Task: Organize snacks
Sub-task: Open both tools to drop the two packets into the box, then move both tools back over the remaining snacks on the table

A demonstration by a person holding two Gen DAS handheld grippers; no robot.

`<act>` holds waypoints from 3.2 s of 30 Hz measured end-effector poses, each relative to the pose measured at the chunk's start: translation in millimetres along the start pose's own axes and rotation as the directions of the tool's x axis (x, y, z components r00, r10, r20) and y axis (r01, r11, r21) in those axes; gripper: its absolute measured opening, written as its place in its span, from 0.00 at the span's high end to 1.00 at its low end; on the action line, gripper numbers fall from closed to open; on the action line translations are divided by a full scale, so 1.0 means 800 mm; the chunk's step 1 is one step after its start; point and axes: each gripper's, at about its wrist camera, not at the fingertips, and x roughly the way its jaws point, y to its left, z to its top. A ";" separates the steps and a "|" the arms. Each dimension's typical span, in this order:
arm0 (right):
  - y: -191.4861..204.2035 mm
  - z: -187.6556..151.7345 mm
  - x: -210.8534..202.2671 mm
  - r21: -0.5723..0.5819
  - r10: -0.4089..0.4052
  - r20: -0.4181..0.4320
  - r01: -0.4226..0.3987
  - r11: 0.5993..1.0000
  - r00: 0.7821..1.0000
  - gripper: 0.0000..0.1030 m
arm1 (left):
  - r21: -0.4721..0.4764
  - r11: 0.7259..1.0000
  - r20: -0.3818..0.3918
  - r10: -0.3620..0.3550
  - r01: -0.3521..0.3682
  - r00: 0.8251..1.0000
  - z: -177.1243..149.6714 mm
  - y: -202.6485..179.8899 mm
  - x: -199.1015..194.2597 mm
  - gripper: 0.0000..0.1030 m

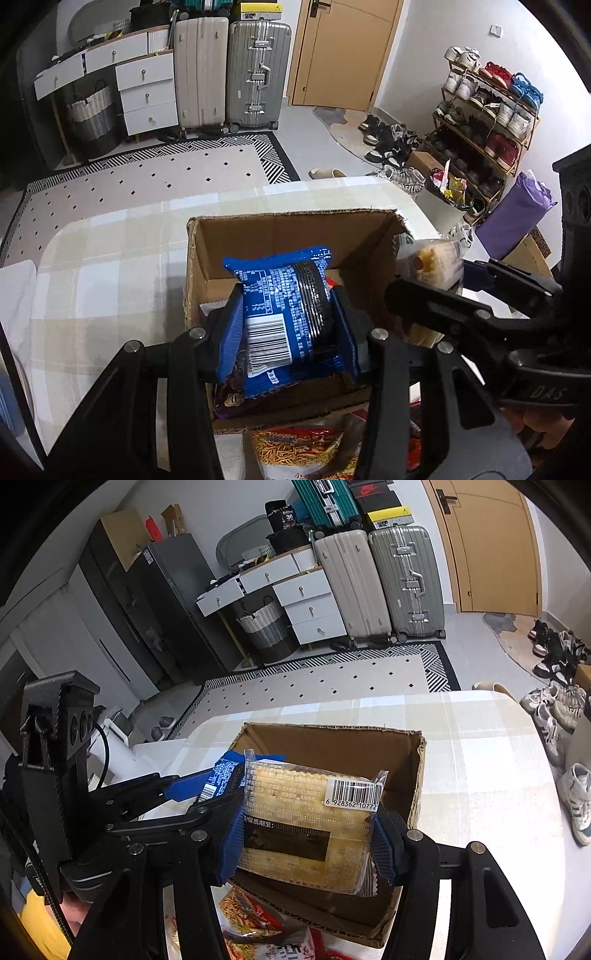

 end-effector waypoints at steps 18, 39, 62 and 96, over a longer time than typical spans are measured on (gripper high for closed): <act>-0.003 -0.004 0.015 0.015 -0.033 -0.044 0.033 0.999 0.999 0.40 | -0.018 1.000 -0.016 0.020 -0.020 1.000 -0.004 0.004 -0.002 0.59; 0.034 -0.020 -0.080 -0.018 -0.024 0.060 0.026 1.000 0.998 0.26 | -0.018 0.999 0.040 0.027 -0.026 0.999 -0.031 -0.011 -0.102 0.55; 0.148 -0.183 -0.351 -0.182 0.057 0.410 0.020 0.983 0.910 0.07 | -0.017 1.000 0.312 -0.002 0.008 0.950 -0.173 -0.085 -0.403 0.20; 0.115 -0.376 -0.294 -0.138 -0.040 0.370 0.098 0.986 0.928 0.01 | -0.097 0.992 0.233 0.103 -0.083 0.967 -0.416 -0.067 -0.333 0.00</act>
